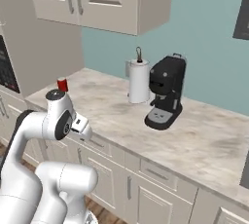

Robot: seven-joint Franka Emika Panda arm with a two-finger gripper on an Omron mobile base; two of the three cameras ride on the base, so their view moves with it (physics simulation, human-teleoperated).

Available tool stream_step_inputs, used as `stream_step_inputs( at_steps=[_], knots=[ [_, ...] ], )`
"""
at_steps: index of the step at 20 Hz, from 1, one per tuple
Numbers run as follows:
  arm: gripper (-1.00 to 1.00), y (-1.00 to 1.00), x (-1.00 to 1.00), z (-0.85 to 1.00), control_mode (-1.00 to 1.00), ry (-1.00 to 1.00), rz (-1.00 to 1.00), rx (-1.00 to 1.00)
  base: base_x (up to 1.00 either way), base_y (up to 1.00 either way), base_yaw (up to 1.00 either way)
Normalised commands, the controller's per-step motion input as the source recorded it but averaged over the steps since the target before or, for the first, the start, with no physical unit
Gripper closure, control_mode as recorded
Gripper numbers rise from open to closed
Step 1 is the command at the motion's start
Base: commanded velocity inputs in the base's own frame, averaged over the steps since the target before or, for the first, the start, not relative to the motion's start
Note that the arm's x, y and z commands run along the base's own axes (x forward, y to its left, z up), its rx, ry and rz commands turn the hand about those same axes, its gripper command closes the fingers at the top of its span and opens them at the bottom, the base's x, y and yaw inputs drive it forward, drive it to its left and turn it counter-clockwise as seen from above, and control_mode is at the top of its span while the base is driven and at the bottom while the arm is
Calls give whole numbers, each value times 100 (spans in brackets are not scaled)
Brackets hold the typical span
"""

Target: Four empty soda cans are scattered around the kitchen. Gather all the cans and cluster them next to the stove for recycling.

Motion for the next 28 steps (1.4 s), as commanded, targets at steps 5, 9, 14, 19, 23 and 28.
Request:
stream_step_inputs(
  at_steps=[5,9,14,19,23,28],
  knots=[
    [-100,0,0,0,100,0,0,0,51,48,-9],
    [-100,0,0,0,100,0,0,0,58,40,-17],
    [-100,0,0,0,100,0,0,0,59,40,-18],
    [-100,0,0,0,100,0,0,0,46,52,-11],
    [-100,0,0,0,100,0,0,0,42,54,-11],
    [-100,0,0,0,100,0,0,0,46,42,-12]
  ],
)
